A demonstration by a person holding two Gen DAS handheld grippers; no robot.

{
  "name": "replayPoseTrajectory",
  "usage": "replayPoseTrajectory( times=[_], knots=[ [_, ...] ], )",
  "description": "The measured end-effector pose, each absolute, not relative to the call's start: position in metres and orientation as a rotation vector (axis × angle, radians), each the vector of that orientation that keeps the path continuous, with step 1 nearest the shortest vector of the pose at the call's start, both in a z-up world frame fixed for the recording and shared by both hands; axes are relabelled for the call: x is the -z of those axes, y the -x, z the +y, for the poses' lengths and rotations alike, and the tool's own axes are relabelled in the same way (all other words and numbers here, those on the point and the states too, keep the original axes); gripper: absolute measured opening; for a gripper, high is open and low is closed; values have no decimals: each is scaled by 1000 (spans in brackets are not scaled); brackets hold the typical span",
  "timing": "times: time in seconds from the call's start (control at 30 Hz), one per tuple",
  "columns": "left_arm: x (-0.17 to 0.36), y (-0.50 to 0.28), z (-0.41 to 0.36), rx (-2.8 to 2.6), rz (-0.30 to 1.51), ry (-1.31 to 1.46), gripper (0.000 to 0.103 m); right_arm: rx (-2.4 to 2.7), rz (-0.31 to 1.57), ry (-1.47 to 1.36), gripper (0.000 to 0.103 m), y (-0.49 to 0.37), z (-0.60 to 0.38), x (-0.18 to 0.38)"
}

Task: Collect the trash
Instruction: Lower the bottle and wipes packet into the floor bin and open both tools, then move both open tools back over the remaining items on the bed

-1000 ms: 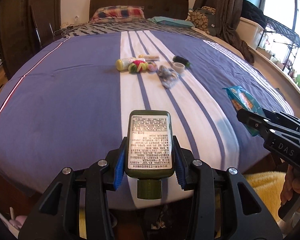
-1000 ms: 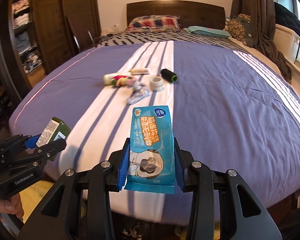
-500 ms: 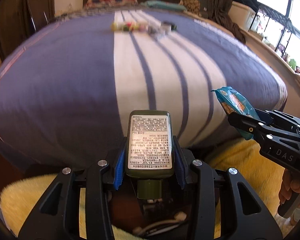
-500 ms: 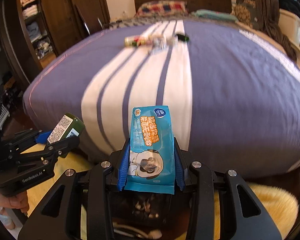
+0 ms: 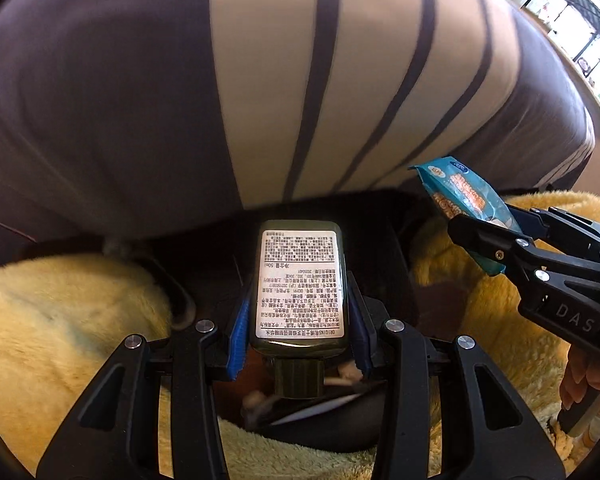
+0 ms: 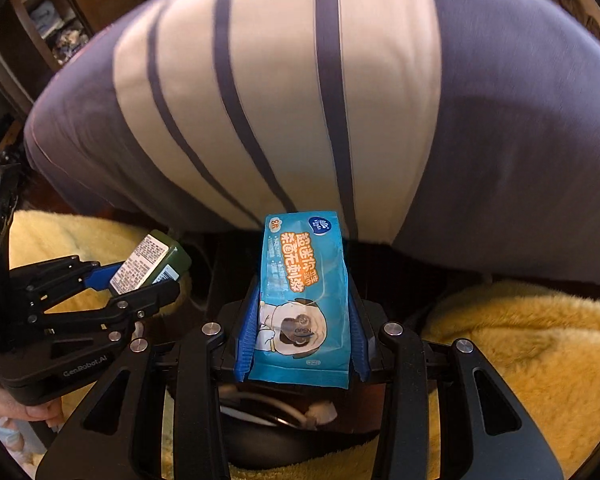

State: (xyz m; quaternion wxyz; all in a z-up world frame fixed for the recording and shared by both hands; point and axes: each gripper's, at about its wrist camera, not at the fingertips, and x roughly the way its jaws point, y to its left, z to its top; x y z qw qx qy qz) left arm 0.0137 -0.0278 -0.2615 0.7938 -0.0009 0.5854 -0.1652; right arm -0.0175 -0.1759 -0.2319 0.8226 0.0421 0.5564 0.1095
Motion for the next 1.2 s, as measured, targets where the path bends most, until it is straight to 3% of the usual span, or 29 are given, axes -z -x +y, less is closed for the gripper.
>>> replayPoseTrajectory(
  times=[0.4,0.47,0.7,0.93,1.2],
  knots=[
    [295,-15,-30,404,1380,31,40,-234,1265,-140,44,4,-180,259],
    [294,-15,-31,404,1379,33,44,-233,1263,-149,50,0,-183,258],
    [281,-14,-28,388,1346,37,54,-211,1222,-176,57,-2,-192,239],
    [212,-17,-21,360,1155,11,68,-170,1032,-169,74,-5,-211,172],
    [139,-46,-12,327,969,-11,74,-132,862,-152,74,-37,-233,106]
  ],
)
